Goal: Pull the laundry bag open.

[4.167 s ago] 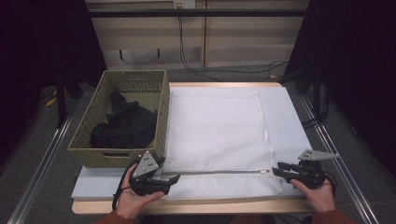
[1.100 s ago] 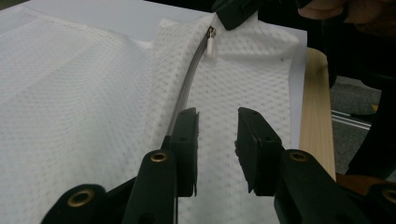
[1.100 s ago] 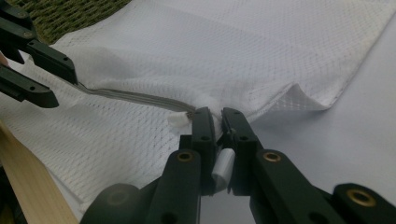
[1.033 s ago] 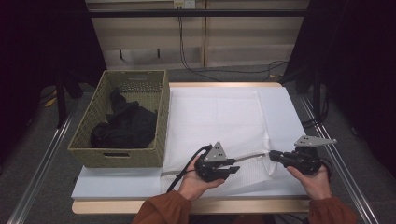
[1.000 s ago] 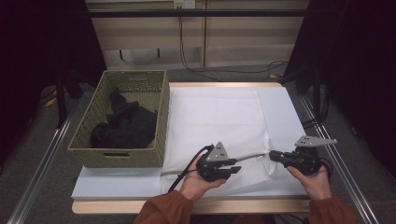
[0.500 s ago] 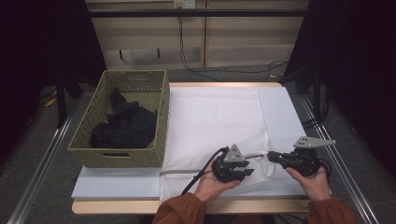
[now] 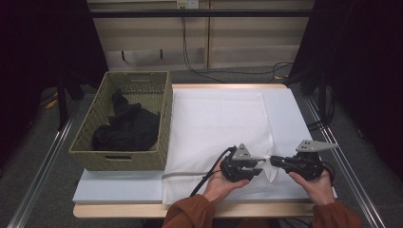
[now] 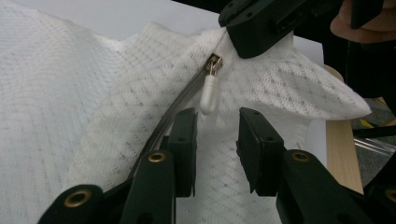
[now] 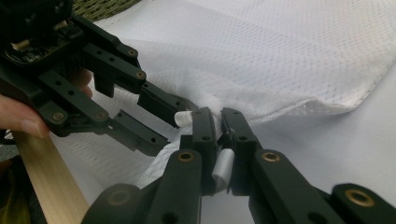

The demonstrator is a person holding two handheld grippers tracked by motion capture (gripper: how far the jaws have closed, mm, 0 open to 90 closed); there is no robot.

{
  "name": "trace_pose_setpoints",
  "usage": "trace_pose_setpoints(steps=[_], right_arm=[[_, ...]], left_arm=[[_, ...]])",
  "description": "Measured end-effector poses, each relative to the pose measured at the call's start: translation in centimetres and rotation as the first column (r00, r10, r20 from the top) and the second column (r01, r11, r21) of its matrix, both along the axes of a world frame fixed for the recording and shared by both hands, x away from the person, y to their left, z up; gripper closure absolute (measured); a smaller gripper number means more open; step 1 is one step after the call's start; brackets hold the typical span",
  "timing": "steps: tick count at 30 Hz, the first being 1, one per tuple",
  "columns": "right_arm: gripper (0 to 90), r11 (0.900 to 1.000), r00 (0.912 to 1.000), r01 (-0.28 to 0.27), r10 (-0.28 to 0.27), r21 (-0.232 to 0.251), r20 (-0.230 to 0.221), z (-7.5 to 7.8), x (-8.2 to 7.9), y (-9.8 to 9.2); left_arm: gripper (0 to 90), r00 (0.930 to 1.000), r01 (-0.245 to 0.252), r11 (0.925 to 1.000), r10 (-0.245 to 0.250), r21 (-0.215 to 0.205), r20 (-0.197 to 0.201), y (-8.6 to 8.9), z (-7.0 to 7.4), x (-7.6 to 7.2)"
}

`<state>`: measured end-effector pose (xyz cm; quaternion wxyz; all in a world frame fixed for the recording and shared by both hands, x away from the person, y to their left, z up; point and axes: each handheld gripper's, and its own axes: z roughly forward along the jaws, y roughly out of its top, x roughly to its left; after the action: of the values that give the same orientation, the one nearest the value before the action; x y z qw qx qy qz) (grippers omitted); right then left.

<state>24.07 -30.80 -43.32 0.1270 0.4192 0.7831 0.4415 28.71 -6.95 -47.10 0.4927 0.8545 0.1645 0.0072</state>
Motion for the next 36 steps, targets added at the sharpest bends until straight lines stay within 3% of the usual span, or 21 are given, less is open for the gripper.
trace_pose_setpoints(steps=[5, 12, 13, 15, 21, 24, 30, 36], right_arm=[[84.9, 1.0, 0.9999, 0.005, -0.005, -0.001, -0.011, -0.07, -0.13, 0.18], [84.9, 1.0, 0.9999, -0.01, 0.01, -0.009, -0.01, -0.27, -0.09, 0.24], [84.9, 1.0, 0.9999, -0.011, 0.011, -0.012, -0.011, -0.28, -0.1, 0.26], [84.9, 1.0, 0.9998, -0.014, 0.014, -0.013, -0.012, -0.32, -0.12, 0.33], [84.9, 1.0, 0.9998, -0.014, 0.014, -0.013, -0.01, -0.3, -0.14, 0.3], [84.9, 1.0, 0.9998, -0.015, 0.015, -0.008, -0.013, -0.23, -0.18, 0.25], [84.5, 1.0, 0.9998, -0.016, 0.016, -0.002, -0.01, -0.28, -0.21, 0.21], [73.4, 0.999, 0.9999, 0.009, -0.009, 0.036, 0.005, -0.48, -0.4, -0.4]], left_arm=[[68.6, 0.9994, 0.015, 0.9998, -0.015, -0.012, -0.032, -0.22, -0.21, 0.2], [72.1, 0.999, 0.031, 0.9992, -0.032, -0.024, -0.032, -0.56, 0.16, 0.2], [72.8, 0.9988, 0.035, 0.9982, -0.037, -0.049, -0.031, -0.58, 0.26, 0.29], [74.4, 0.9989, 0.034, 0.9979, -0.036, -0.054, -0.032, -0.56, 0.61, 0.41], [79.0, 0.9981, 0.044, 0.9987, -0.045, -0.025, -0.043, -0.75, 0.29, 0.77], [77.8, 0.9979, 0.04, 0.9989, -0.041, -0.024, -0.05, -0.84, 0.17, 0.81], [86.2, 0.9968, 0.052, 0.9982, -0.054, -0.028, -0.059, -0.77, 0.16, 1.01], [86.4, 0.9972, 0.042, 0.9989, -0.043, -0.021, -0.06, -0.84, 0.16, 0.87]])
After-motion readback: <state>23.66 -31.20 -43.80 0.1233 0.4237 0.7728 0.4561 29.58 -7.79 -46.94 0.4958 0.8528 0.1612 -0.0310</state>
